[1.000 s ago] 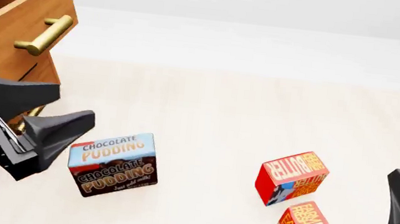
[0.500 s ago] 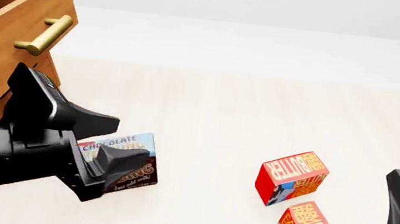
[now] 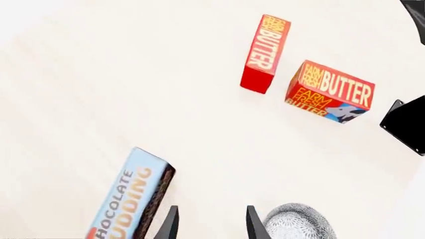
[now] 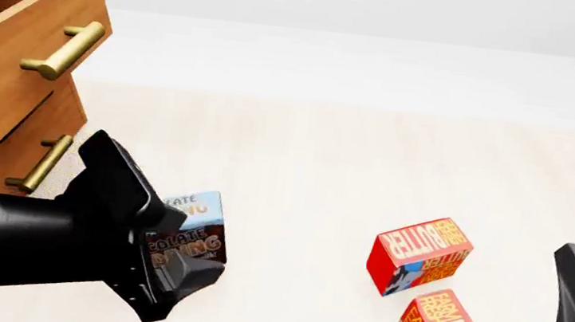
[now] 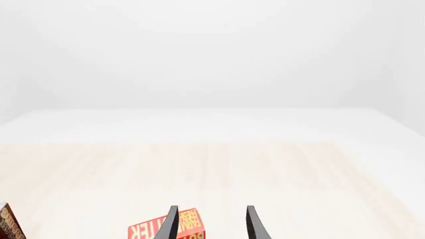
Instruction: Put the bowl in the top drawer of the cabinet.
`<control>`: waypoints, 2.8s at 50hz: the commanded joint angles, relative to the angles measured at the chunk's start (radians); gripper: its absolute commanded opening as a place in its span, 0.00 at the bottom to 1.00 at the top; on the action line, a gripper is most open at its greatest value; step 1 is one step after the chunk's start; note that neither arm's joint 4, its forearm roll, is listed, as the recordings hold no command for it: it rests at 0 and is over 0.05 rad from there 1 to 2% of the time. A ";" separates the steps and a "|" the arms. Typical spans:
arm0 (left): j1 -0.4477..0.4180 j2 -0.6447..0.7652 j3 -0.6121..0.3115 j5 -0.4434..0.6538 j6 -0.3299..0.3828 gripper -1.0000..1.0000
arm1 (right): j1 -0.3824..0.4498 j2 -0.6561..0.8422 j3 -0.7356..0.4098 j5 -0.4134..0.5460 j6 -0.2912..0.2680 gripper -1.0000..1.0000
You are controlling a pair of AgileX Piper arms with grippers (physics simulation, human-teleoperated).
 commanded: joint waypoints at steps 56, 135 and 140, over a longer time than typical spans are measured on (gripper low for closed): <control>-0.212 0.253 0.218 -0.367 -0.264 1.00 | 0.002 0.000 0.000 -0.005 0.004 1.00; -0.254 0.403 0.334 -0.608 -0.380 1.00 | 0.012 0.000 0.000 0.005 -0.001 1.00; -0.275 0.448 0.343 -0.657 -0.402 1.00 | 0.012 0.000 0.000 0.004 0.000 1.00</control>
